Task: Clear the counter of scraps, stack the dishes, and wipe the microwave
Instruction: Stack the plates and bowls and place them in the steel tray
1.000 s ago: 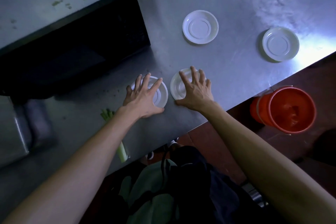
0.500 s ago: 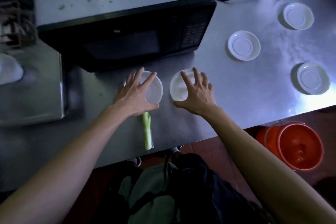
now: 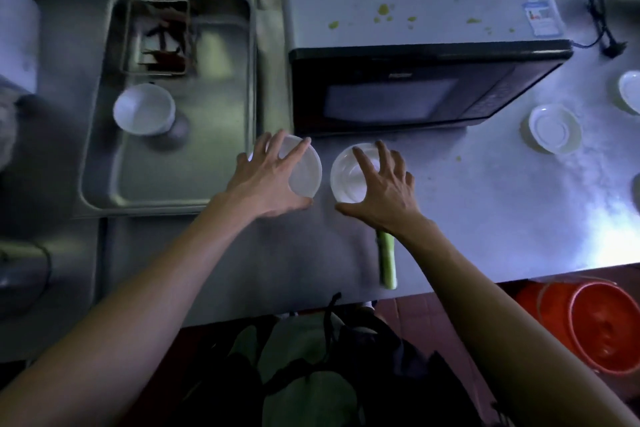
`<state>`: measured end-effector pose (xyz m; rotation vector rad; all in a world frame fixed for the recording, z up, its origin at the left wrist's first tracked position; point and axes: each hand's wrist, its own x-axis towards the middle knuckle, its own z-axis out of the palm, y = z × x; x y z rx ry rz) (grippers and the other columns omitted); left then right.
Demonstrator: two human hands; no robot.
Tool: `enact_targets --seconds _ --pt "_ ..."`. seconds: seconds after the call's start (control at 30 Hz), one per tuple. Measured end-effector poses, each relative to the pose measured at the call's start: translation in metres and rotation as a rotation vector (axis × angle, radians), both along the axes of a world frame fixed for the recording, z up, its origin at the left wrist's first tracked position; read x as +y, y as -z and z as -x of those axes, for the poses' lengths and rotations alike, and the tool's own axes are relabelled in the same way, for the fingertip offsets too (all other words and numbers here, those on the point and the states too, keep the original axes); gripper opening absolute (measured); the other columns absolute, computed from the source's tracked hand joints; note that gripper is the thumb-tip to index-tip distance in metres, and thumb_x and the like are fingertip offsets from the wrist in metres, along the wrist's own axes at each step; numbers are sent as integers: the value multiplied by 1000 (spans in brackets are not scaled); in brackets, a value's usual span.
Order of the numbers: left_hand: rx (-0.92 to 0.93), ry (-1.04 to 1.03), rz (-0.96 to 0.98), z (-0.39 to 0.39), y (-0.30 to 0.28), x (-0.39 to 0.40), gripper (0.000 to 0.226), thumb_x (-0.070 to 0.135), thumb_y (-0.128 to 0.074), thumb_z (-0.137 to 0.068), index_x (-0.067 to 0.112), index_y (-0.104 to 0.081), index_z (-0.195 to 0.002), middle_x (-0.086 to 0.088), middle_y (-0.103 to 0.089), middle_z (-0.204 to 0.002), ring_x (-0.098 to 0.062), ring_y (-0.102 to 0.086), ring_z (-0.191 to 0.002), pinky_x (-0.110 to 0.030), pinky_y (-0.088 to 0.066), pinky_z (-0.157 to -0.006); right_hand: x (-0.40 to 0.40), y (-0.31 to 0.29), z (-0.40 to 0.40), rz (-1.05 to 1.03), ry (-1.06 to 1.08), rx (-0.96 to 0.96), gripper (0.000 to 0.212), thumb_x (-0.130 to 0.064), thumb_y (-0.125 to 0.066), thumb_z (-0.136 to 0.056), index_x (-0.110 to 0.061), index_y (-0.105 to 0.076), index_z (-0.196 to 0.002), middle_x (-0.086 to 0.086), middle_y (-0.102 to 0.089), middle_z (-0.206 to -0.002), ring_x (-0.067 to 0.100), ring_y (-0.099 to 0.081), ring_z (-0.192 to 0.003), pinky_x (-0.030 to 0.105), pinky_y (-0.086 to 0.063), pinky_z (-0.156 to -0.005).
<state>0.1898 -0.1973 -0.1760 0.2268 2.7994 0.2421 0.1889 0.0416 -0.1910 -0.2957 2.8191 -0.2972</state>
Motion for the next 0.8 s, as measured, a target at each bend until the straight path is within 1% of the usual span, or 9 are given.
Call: enact_targets --seconds 0.13,0.27,0.4,0.5,0.6,0.8 --pt "1 -51 1 -7 -4 -64 115 77 -60 -57 44 -3 -151 4 0 -159 -29 -5 -146 -60 -31 -105 -61 -4 -2 18 -32 4 115 -78 -69 -62 -39 -11 -154 5 -1 -163 40 -11 -145 60 -31 -108" --pt "3 -111 -18 -11 -3 -116 114 77 -63 -60 42 -4 -152 1 -1 -160 -30 -5 -147 -62 -30 -107 -113 -12 2 23 -85 4 113 -76 -71 -63 -39 -12 -153 5 -2 -163 40 -12 -144 60 -33 -107" --pt "-54 -197 -6 -11 11 -154 116 77 -67 -63 42 0 -153 0 3 -163 -32 -1 -150 -64 -25 -110 -149 -13 11 29 -127 -9 112 -74 -72 -64 -39 -14 -153 4 -2 -163 40 -11 -144 62 -32 -108" --pt "-90 -241 -26 -9 25 -171 116 75 -69 -63 45 0 -151 -1 3 -164 -32 1 -150 -66 -23 -110 -166 -11 18 25 -151 -10 113 -74 -72 -64 -38 -15 -154 3 -2 -163 40 -10 -145 62 -30 -108" --pt "-117 -233 -21 -5 39 -180 116 76 -68 -64 44 1 -152 -1 5 -164 -33 4 -150 -66 -21 -111 -177 -8 27 20 -155 -5 113 -74 -72 -63 -38 -14 -154 2 -2 -163 39 -9 -145 62 -30 -108" --pt "-131 -211 -12 13 56 -178 115 73 -67 -65 43 2 -153 -3 5 -164 -34 2 -151 -65 -23 -112 -186 -2 41 19 -143 -15 114 -77 -70 -61 -39 -15 -154 2 -2 -163 37 -10 -145 62 -31 -108"
